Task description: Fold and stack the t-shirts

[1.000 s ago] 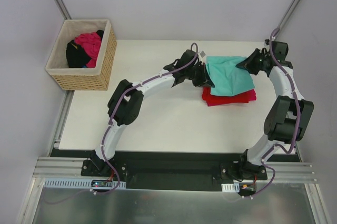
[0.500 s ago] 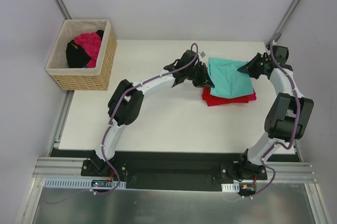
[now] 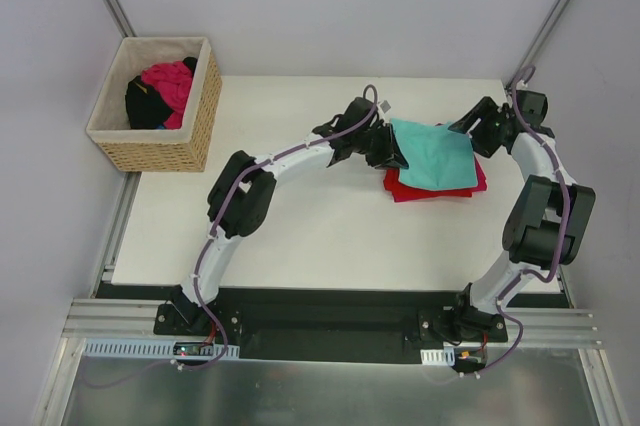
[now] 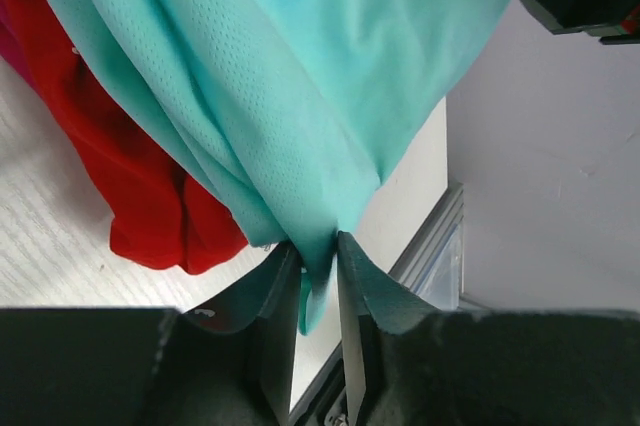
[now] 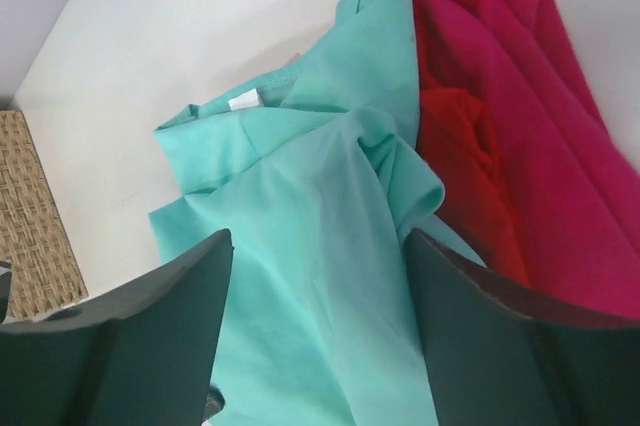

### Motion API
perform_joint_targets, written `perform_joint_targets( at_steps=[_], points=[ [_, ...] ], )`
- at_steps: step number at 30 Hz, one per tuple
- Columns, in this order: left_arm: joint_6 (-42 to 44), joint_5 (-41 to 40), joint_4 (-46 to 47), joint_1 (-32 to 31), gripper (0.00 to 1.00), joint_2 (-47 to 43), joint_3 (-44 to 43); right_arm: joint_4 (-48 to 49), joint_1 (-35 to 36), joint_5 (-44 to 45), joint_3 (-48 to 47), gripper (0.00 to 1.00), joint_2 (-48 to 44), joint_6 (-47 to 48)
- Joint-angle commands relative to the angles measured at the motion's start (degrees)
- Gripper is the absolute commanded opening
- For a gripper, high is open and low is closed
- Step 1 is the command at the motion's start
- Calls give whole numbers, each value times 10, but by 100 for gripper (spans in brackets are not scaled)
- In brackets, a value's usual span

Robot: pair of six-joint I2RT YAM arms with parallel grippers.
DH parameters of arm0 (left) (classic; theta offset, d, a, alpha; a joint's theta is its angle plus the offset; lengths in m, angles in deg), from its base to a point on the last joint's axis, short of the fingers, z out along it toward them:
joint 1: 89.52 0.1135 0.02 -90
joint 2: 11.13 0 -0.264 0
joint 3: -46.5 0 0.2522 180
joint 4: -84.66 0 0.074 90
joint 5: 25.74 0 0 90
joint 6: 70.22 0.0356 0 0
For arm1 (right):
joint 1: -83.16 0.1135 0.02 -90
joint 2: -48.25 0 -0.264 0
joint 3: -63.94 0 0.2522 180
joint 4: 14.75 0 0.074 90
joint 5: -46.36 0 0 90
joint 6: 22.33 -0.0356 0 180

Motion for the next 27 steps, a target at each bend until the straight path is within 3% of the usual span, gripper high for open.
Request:
perform_joint_targets(
  at_steps=[1, 4, 5, 7, 11, 14, 18, 27],
  points=[
    [3, 19, 5, 1, 23, 26, -26, 23, -5, 28, 3, 78, -39, 2],
    [2, 25, 5, 1, 48, 33, -30, 21, -3, 44, 8, 83, -49, 1],
    [2, 26, 5, 1, 78, 34, -31, 13, 1, 57, 8, 84, -55, 5],
    [2, 24, 5, 1, 87, 31, -24, 1, 6, 105, 6, 85, -83, 18],
    [16, 13, 5, 2, 90, 0, 8, -7, 22, 161, 12, 86, -156, 34],
    [41, -10, -1, 8, 92, -52, 66, -16, 46, 143, -6, 87, -187, 35],
    [66, -21, -23, 28, 92, -131, 110, -22, 81, 85, -21, 87, -193, 27],
    [100, -29, -68, 49, 90, -241, 154, 5, 131, 99, 12, 87, -140, 32]
  ],
)
